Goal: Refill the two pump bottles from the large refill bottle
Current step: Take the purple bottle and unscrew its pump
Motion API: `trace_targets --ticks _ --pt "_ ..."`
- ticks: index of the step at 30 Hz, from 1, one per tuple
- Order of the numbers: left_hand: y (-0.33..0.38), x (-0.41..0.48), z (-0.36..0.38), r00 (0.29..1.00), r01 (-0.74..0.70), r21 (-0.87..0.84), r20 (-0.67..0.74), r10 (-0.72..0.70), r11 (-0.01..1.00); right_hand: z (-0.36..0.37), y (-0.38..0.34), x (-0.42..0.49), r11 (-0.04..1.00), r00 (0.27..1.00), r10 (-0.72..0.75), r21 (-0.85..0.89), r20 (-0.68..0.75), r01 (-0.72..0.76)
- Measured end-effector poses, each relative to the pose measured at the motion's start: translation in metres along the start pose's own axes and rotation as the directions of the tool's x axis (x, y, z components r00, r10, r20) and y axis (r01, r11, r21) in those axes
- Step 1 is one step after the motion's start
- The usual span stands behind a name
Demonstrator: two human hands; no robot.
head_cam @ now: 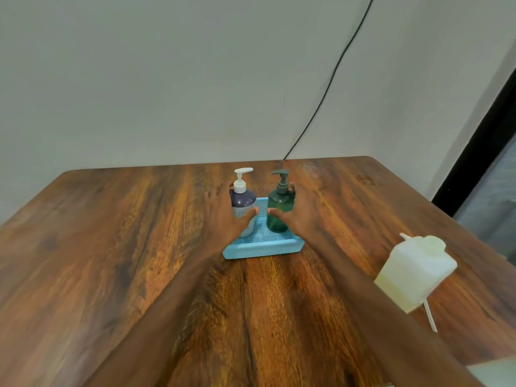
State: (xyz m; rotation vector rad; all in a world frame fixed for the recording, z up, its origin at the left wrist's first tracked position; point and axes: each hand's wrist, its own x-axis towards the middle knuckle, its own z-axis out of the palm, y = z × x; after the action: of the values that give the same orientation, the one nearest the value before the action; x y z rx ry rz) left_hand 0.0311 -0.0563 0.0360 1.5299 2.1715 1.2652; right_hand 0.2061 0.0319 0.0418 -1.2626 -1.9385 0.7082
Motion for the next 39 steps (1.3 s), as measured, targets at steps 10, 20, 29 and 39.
trace_targets --ticks 10,20,29,39 --pt "0.017 -0.011 -0.01 0.991 -0.1 0.047 -0.084 0.104 0.994 -0.023 0.013 -0.039 0.997 0.99 -0.022 -0.077 -0.141 0.011" --pt "0.086 -0.044 -0.069 0.954 -0.25 -0.123 -0.199 0.223 0.96 -0.06 -0.013 -0.093 0.983 0.991 -0.061 0.167 -0.121 0.081" --pt "0.121 -0.116 -0.024 0.949 -0.268 -0.237 0.101 0.298 0.934 -0.101 -0.003 -0.151 0.851 0.959 -0.265 0.492 0.101 0.183" --pt "0.086 -0.145 0.017 0.91 -0.27 -0.235 0.254 0.327 0.934 -0.085 0.052 -0.173 0.922 0.959 -0.114 0.388 0.258 0.005"
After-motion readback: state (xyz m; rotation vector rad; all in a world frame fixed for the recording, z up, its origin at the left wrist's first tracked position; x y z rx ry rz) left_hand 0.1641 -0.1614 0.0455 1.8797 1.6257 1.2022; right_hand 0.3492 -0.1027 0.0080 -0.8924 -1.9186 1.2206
